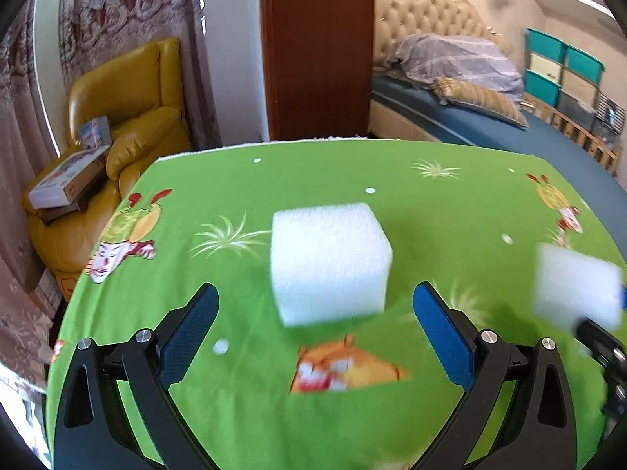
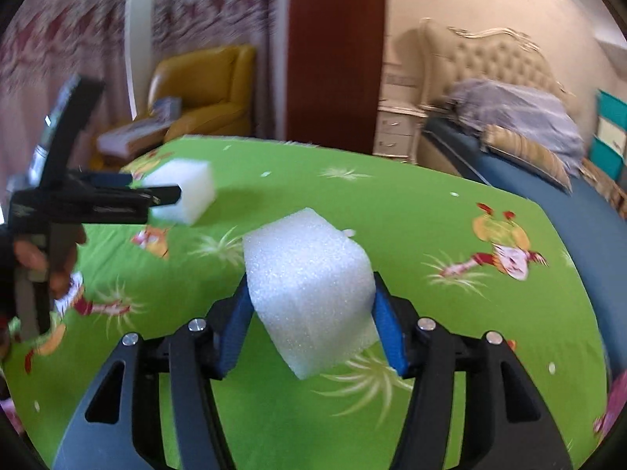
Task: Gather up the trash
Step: 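Grasp the other white foam block with the left tool while the right tool holds its block, then carry both foam blocks over the wastebasket with both tools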
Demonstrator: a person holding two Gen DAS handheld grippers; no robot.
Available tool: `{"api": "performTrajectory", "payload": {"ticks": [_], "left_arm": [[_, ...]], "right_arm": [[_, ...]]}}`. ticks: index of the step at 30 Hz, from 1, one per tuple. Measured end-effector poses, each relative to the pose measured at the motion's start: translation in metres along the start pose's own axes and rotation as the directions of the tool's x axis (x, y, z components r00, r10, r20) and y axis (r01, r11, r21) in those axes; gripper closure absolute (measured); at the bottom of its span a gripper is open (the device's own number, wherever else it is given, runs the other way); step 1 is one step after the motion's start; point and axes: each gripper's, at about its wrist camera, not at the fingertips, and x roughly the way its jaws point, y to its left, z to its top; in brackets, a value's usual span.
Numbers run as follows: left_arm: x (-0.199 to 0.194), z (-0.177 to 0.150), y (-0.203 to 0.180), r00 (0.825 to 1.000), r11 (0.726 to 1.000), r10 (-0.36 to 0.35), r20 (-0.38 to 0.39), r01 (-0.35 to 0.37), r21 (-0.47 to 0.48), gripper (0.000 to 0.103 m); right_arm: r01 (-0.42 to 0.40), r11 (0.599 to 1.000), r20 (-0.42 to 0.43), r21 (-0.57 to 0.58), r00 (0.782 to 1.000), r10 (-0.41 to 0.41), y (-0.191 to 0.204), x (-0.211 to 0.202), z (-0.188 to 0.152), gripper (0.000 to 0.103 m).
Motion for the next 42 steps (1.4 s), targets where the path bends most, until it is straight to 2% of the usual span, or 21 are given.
{"api": "performTrajectory", "payload": {"ticks": [3,5,8,10,14,19,22,27,31,35,42], "left_arm": [[0.022,0.010,-0.002,0.999,0.999,0.031,-0.024,-0.032,-0.023,0.008],[0.033,0.012,-0.003,0.999,0.999,0.035,-0.041,-0.037,-0.032,0.013],[0.047,0.014,-0.003,0.996,0.999,0.012,-0.092,-0.017,-0.048,0.026],[0.049,0.013,-0.001,0.995,0.998,0.001,-0.098,-0.006,-0.060,0.037],[0.042,0.011,-0.006,0.998,1.000,-0.006,-0.064,0.004,-0.028,0.039],[0.025,0.009,-0.025,1.000,0.998,0.023,0.021,-0.025,0.060,0.039],[0.015,0.007,-0.029,0.997,0.997,0.033,0.064,-0.038,0.074,0.039],[-0.019,-0.014,-0.035,0.994,0.998,-0.046,0.104,0.041,0.048,0.039],[-0.046,-0.037,-0.046,0.989,0.993,-0.098,0.111,0.090,0.075,0.039],[-0.068,-0.055,-0.049,0.983,0.988,-0.132,0.130,0.121,0.093,0.039],[-0.095,-0.084,-0.062,0.972,0.976,-0.183,0.145,0.162,0.146,0.039]], "right_arm": [[0.026,0.998,0.019,0.056,0.999,-0.027,-0.005,0.000,-0.001,0.047],[0.043,0.996,0.022,0.080,0.999,-0.045,-0.007,0.002,-0.002,0.047],[0.064,0.993,0.024,0.097,0.997,-0.067,-0.013,-0.002,-0.009,0.047],[0.075,0.992,0.020,0.098,0.997,-0.077,-0.013,-0.003,-0.010,0.047],[0.106,0.991,0.010,0.087,0.994,-0.107,-0.013,-0.002,-0.011,0.047],[0.152,0.984,0.013,0.091,0.988,-0.154,-0.015,-0.004,-0.012,0.047],[0.166,0.980,0.014,0.106,0.986,-0.168,-0.018,-0.004,-0.013,0.047],[0.188,0.974,0.018,0.128,0.981,-0.192,-0.024,-0.006,-0.015,0.047],[0.177,0.974,0.034,0.140,0.982,-0.184,-0.023,-0.018,-0.020,0.047],[0.153,0.979,0.057,0.135,0.985,-0.162,-0.007,-0.044,-0.034,0.047],[0.163,0.981,0.089,0.106,0.981,-0.172,0.008,-0.090,-0.058,0.046]]}}
